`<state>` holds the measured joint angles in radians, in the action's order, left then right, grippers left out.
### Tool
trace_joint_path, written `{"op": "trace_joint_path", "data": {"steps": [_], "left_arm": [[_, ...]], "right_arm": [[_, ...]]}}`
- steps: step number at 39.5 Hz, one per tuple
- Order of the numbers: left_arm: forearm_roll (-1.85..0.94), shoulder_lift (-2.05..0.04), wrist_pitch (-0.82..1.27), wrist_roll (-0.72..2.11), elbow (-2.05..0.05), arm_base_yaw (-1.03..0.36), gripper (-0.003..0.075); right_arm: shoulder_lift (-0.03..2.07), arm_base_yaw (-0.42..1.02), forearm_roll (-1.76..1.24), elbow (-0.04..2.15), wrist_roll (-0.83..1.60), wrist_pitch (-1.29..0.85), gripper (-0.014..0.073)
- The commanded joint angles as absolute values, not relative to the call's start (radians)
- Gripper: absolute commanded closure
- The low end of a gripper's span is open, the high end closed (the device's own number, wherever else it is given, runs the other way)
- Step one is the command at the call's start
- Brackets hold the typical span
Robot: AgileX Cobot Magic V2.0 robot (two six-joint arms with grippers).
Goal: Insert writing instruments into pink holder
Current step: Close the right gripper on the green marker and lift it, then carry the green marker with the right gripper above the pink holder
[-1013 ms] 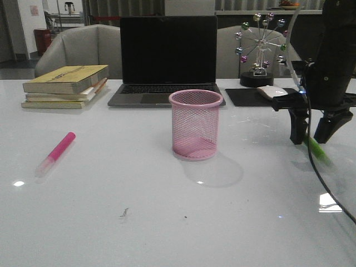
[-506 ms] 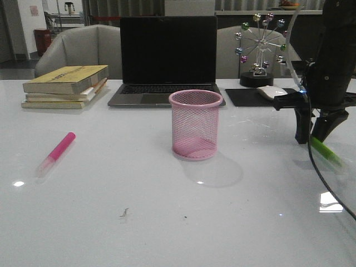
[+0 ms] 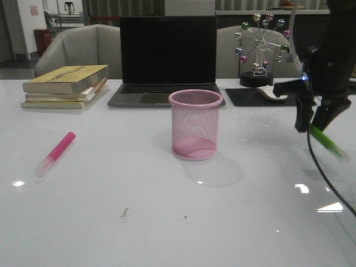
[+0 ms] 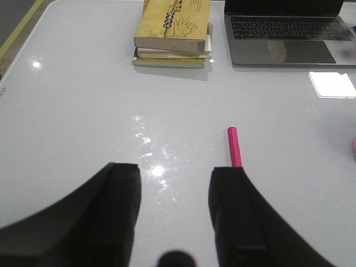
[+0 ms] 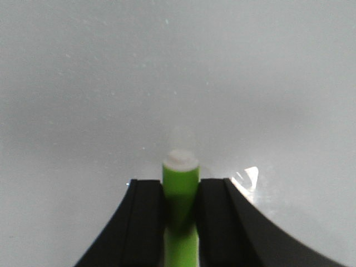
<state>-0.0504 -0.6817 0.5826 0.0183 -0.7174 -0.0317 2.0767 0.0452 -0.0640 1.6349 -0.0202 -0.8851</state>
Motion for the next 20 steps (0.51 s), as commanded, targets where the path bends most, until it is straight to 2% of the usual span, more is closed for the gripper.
{"op": "trace_joint_path", "data": {"steps": [1,13,20], "left_arm": [[-0.055,-0.685,0.510,0.012,-0.751,-0.033,0.0346],[-0.055,-0.685,0.510,0.012,-0.751,-0.033,0.0346],[-0.055,-0.685,0.510,0.012,-0.751,-0.033,0.0346]], "right_arm": [[1.917,0.053,-0.070,1.663,-0.016,-0.807,0.0571],[1.688,0.097,-0.070,1.657,-0.016,-0.677,0.0571],[1.590,0.149,-0.070,1.593,-0.016,-0.479,0.0571]]}}
